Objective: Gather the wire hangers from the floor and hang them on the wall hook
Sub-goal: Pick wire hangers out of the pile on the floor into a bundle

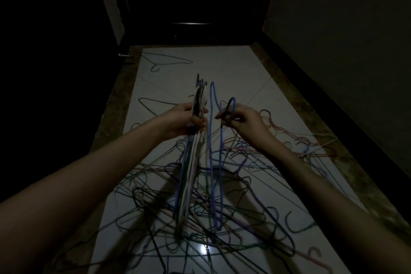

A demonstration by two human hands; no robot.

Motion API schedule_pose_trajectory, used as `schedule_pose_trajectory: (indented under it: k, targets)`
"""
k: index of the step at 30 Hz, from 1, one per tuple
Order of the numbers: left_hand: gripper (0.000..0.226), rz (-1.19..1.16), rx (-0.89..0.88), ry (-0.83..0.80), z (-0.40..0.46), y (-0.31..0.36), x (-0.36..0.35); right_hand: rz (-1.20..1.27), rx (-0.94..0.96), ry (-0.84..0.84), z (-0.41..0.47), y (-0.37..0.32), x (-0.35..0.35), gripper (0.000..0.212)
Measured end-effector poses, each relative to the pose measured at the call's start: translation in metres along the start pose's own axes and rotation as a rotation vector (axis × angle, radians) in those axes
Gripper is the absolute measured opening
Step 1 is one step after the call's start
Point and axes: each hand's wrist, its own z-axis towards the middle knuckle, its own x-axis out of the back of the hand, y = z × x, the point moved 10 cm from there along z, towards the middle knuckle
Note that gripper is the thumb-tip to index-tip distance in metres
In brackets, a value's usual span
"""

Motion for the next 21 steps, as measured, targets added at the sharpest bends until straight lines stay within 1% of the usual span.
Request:
schedule_pose_trajectory:
  k: [2,4,9,14,18,21]
  targets:
    - [0.040,-0.027,0.004,-0.040,-0.001,0.001,-0.014,0.010,0.013,0.048,0.005,-0.005,-0.001,0.016]
    - [0.042,-0.020,-0.008,-0.060,-0.003,0.005,-0.024,0.029,-0.016,0.101,0.008,-0.003,0.001,0.019]
    - [0.042,-0.025,-0.033,-0.047,-0.004,0.010,-0.031,0.090,-0.017,0.208,0.007,-0.004,0.010,0.023]
    - [0.049,-0.112,-0.035,-0.054,0.005,0.000,-0.034,0.105,-0.033,0.201,0.008,0.006,0.006,0.020]
    - [0.035,-0.147,-0.008,-0.041,0.010,-0.006,-0.034,0.167,-0.015,0.193,0.011,0.014,0.006,0.027]
    - [0.031,-0.174,0.012,-0.027,0.013,-0.011,-0.032,0.152,-0.042,0.184,0.006,0.038,0.007,0.029]
